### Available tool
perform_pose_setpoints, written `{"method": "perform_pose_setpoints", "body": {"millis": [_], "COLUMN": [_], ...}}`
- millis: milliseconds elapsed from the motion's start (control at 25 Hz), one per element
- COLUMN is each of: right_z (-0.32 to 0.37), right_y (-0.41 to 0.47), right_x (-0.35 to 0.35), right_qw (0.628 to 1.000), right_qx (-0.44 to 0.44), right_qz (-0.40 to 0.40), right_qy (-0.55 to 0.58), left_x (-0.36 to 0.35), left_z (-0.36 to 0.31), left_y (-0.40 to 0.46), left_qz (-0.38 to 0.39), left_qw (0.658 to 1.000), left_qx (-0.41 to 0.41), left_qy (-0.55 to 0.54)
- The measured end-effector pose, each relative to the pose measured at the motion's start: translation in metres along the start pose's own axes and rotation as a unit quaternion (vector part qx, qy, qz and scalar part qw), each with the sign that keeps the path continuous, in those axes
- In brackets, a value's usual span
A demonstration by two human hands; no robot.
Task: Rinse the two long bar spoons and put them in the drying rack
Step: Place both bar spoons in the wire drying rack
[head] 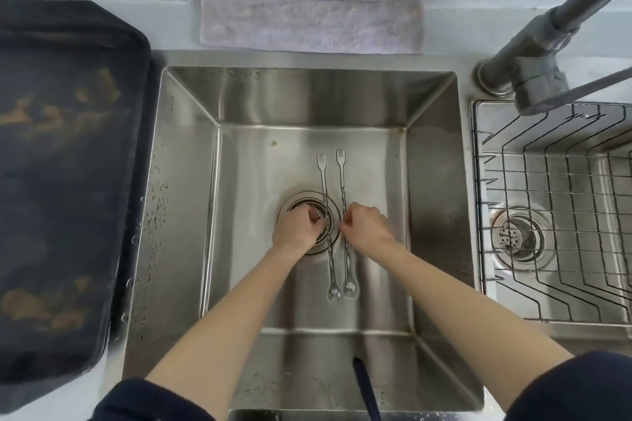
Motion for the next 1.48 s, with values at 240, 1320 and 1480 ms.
{"method": "perform_pose_setpoints", "body": {"millis": [240,1320,1480], "right_z": [0.008,-0.003,-0.001], "right_y": [0.004,-0.015,-0.022], "right_x": [-0.006,0.01,0.014], "right_qw": [0.999,0.997,0.997], "right_qx": [-0.012,0.03,0.043], "right_qz": [-0.038,-0.052,-0.05], "right_qy": [-0.021,0.038,0.034], "left_x": [-0.017,-0.012,-0.003], "left_z": [0.001,-0.002,-0.015], "left_y": [0.004,-0.009,-0.007], "left_qz": [-0.009,0.002,-0.046], "left_qw": [1.0,1.0,0.994], "left_qx": [0.014,0.009,-0.037], "left_qy": [0.0,-0.015,-0.086]}}
Point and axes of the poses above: each hand's wrist, its own y-axis towards the middle knuckle, its own x-axis out of the back of the hand, z = x × y, the point moved 2 cm from there along y, towards the middle knuckle, and after that the axes turned 15 degrees about -x, right-handed, at the moved point
